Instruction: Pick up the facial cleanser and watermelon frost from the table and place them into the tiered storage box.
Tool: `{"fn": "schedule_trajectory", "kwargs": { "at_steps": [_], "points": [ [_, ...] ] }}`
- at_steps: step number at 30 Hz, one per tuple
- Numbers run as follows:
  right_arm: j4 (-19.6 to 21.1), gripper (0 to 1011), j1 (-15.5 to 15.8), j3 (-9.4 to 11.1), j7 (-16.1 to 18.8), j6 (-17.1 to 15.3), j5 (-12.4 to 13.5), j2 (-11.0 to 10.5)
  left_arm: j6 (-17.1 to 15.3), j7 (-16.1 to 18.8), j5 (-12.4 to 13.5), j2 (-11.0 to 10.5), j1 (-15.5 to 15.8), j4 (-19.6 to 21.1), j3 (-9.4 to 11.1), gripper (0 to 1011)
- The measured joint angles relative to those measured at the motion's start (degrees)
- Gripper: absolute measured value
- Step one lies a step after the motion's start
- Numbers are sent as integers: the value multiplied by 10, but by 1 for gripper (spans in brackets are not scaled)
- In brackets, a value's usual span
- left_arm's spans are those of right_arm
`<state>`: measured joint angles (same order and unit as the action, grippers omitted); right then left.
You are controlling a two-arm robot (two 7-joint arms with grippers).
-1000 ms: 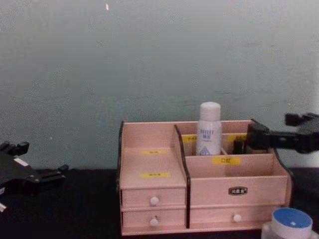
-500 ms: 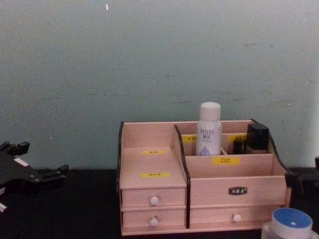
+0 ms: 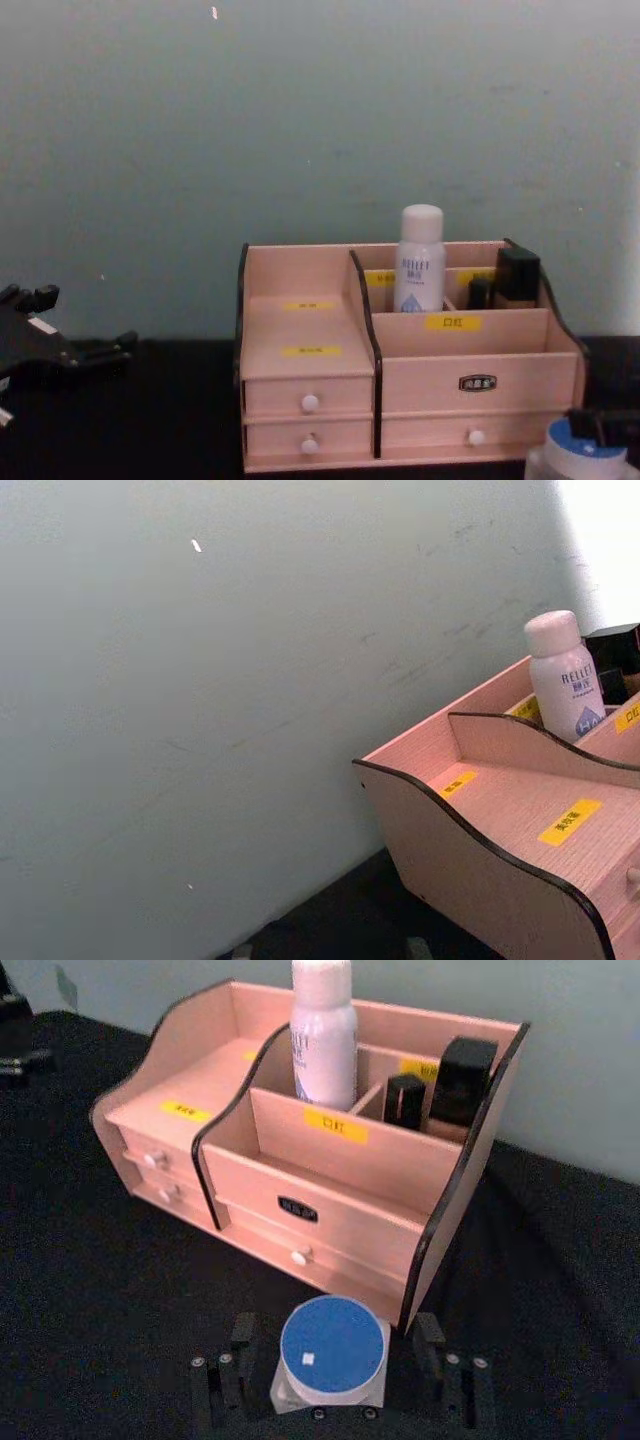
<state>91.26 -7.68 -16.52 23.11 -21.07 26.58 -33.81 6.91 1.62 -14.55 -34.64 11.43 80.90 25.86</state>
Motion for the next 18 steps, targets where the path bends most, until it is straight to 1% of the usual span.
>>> {"fn": "schedule_trajectory", "kwargs": {
  "at_steps": [7, 18],
  "points": [
    [-10, 1002, -6, -12, -3, -8, 3, -3, 0, 0, 0, 0, 0, 0, 0, 1001],
    [-21, 1002, -13, -28, -3, -12, 4, -4, 0, 0, 0, 0, 0, 0, 0, 1001]
  ]
}}
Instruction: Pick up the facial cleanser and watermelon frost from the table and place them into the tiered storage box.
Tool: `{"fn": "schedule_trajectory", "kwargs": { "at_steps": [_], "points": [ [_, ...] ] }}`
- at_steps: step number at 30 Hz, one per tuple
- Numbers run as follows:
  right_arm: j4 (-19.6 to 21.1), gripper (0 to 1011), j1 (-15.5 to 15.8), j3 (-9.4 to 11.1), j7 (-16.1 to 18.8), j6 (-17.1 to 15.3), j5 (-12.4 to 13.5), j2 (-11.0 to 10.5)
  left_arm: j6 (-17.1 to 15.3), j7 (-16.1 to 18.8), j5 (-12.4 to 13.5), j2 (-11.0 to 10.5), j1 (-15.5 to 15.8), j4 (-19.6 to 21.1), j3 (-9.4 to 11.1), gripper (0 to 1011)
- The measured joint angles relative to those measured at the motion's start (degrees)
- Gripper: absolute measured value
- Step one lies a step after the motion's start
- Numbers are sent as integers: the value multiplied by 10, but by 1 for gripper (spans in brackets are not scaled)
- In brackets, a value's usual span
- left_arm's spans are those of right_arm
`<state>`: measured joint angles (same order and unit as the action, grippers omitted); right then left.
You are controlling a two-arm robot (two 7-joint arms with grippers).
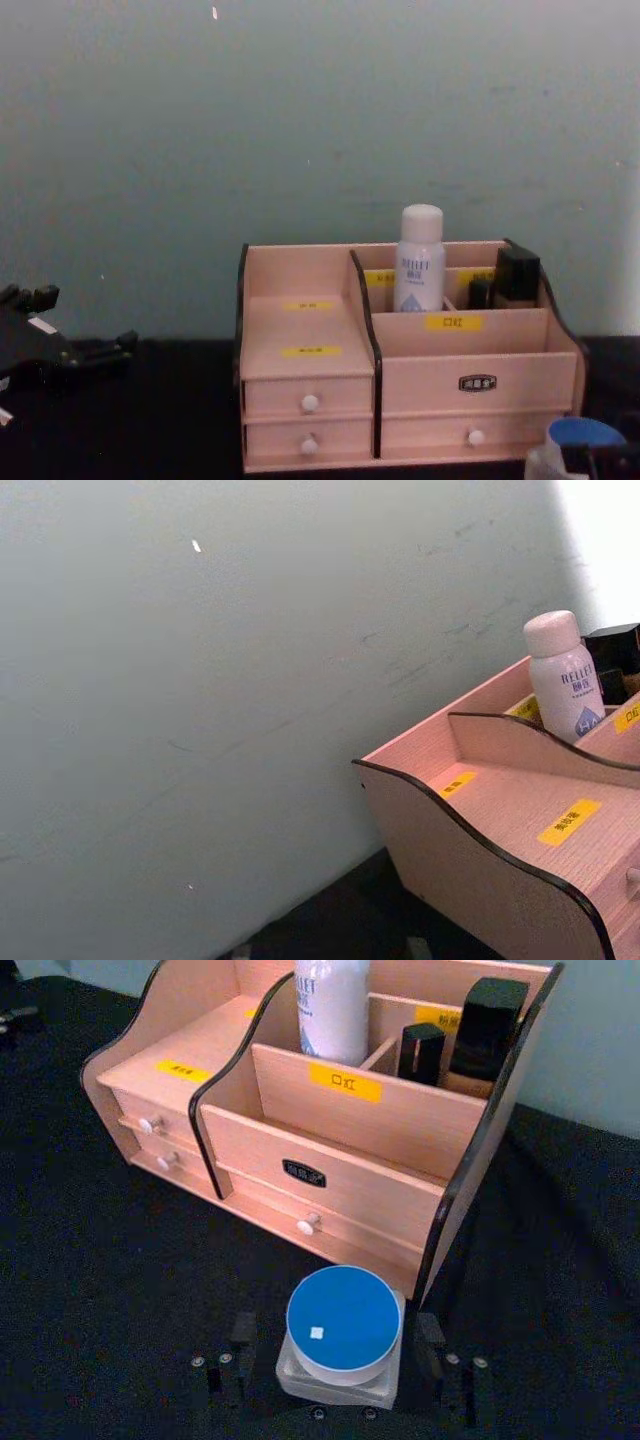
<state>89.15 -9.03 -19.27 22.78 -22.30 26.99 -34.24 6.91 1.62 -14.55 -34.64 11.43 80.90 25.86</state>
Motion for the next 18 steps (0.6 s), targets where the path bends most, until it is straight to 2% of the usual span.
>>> {"fn": "schedule_trajectory", "kwargs": {
  "at_steps": [18],
  "points": [
    [-13, 1003, -7, -11, -4, 2, 0, 3, 0, 0, 0, 0, 0, 0, 0, 1001]
  ]
}}
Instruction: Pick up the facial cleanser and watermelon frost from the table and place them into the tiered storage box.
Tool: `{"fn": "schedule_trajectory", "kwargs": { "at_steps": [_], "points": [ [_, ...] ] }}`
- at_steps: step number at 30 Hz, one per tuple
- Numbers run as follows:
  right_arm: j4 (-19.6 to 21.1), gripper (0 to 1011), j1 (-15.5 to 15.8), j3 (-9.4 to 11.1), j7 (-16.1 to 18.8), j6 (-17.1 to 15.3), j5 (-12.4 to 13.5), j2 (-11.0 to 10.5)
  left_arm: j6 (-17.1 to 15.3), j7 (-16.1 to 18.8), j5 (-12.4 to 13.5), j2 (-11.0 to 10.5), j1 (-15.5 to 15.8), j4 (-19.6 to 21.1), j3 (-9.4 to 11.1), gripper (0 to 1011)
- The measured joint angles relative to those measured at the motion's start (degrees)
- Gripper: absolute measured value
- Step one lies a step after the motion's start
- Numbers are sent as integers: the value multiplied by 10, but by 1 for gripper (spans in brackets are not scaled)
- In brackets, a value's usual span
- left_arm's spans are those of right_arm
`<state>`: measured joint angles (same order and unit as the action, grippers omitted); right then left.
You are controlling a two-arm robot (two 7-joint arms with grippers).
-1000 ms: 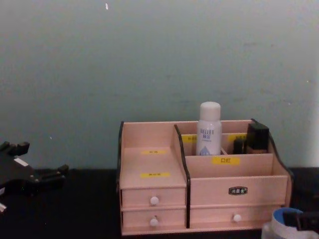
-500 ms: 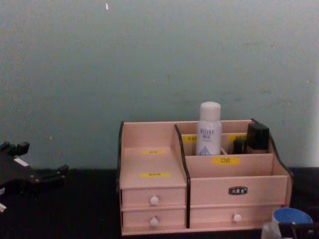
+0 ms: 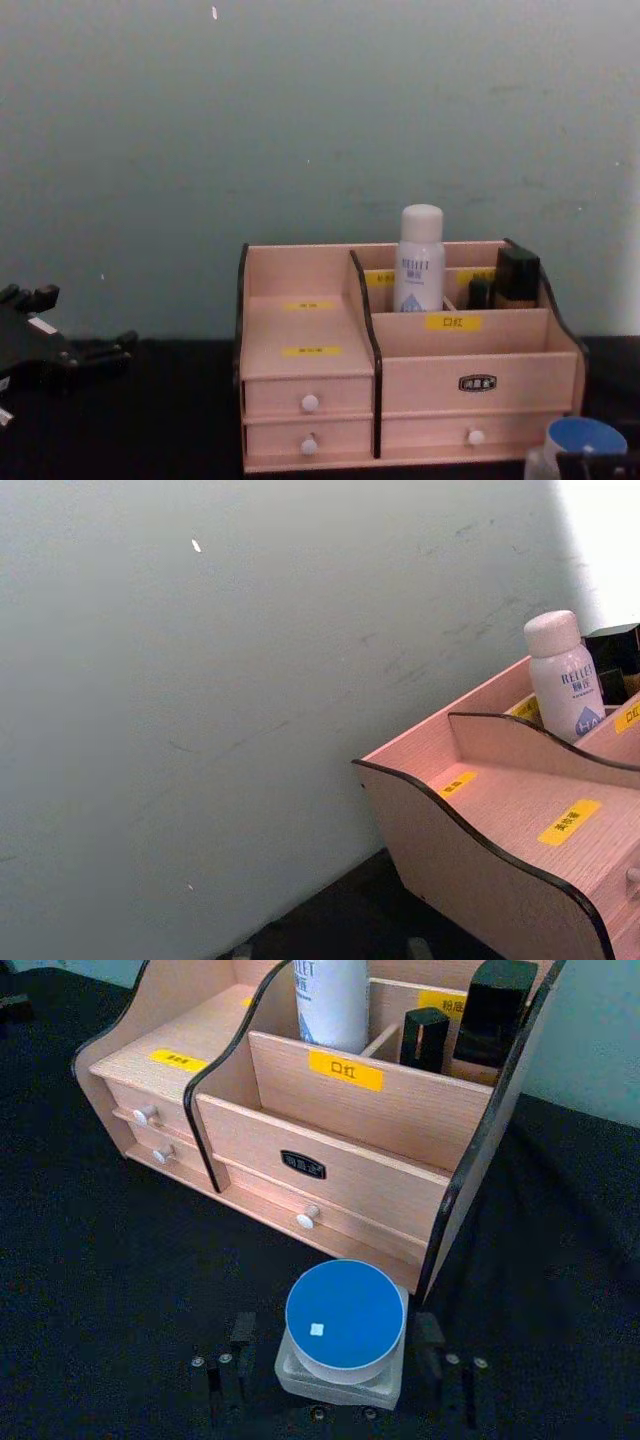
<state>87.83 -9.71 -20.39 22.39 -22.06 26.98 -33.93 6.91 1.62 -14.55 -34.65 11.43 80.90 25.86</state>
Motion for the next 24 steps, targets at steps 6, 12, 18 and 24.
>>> {"fn": "schedule_trajectory", "kwargs": {
  "at_steps": [6, 12, 18, 24],
  "points": [
    [-7, 1002, -3, -1, -2, 3, -1, 4, 0, 0, 0, 0, 0, 0, 0, 1001],
    [-16, 1002, -8, -2, -4, 7, -6, 9, 0, 0, 0, 0, 0, 0, 0, 1001],
    [-21, 1002, -10, -3, -6, 9, -10, 12, 0, 0, 0, 0, 0, 0, 0, 1001],
    [-25, 1002, -12, -3, -5, 9, -12, 13, 0, 0, 0, 0, 0, 0, 0, 1001]
  ]
}}
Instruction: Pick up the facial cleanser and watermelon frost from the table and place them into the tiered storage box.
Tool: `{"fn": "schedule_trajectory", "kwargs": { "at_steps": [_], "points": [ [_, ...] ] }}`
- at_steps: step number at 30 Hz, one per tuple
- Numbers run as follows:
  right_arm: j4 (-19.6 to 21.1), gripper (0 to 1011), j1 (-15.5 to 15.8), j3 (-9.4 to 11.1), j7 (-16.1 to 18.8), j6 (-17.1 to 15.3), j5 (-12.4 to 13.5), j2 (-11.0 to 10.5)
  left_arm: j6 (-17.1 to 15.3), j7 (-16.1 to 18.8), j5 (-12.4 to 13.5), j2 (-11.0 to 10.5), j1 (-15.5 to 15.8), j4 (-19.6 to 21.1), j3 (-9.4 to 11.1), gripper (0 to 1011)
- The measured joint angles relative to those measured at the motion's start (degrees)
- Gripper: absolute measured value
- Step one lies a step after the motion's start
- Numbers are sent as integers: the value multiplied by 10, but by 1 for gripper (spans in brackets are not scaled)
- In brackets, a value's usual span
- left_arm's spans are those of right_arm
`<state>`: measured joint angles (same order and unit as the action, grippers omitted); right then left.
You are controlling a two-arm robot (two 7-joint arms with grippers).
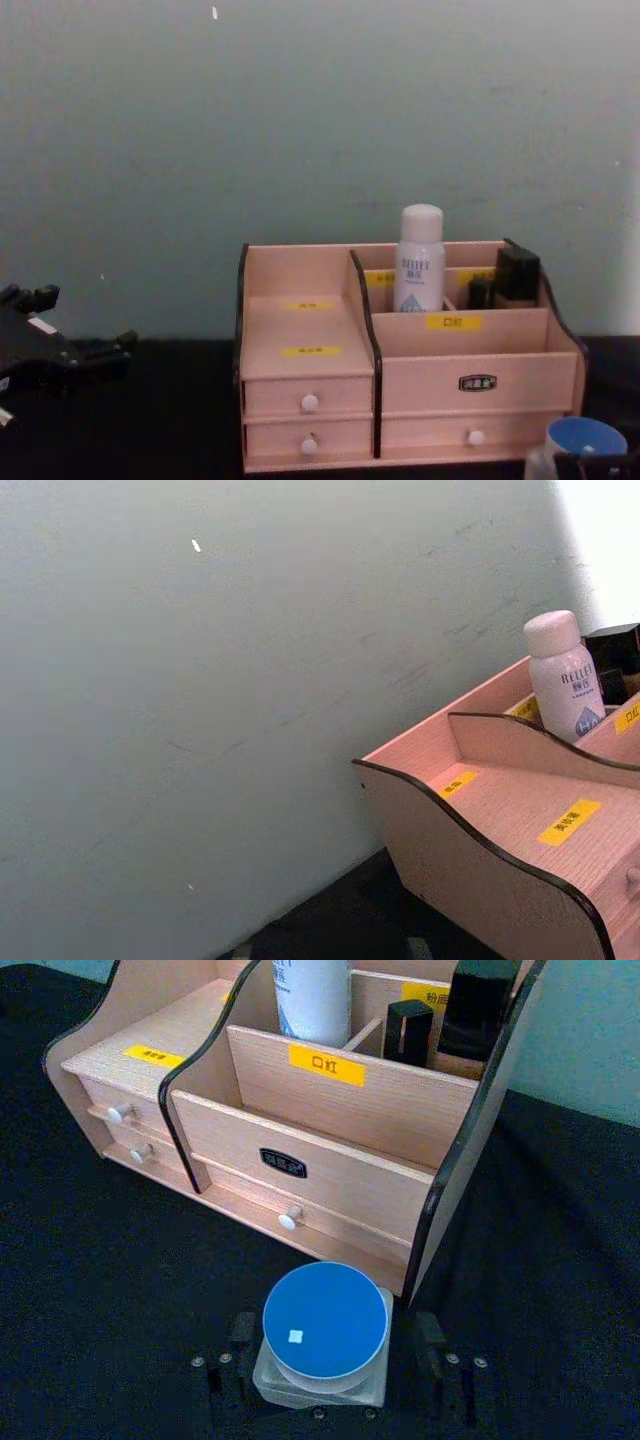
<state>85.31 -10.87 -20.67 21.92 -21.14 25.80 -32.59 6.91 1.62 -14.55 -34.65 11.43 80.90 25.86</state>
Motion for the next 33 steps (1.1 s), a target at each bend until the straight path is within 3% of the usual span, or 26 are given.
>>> {"fn": "schedule_trajectory", "kwargs": {
  "at_steps": [19, 33],
  "points": [
    [1, 1002, 0, 1, 0, 0, 0, 0, 0, 0, 0, 0, 0, 0, 0, 1001],
    [1, 723, 1, 0, 0, 0, 0, 0, 0, 0, 0, 0, 0, 0, 0, 1001]
  ]
}}
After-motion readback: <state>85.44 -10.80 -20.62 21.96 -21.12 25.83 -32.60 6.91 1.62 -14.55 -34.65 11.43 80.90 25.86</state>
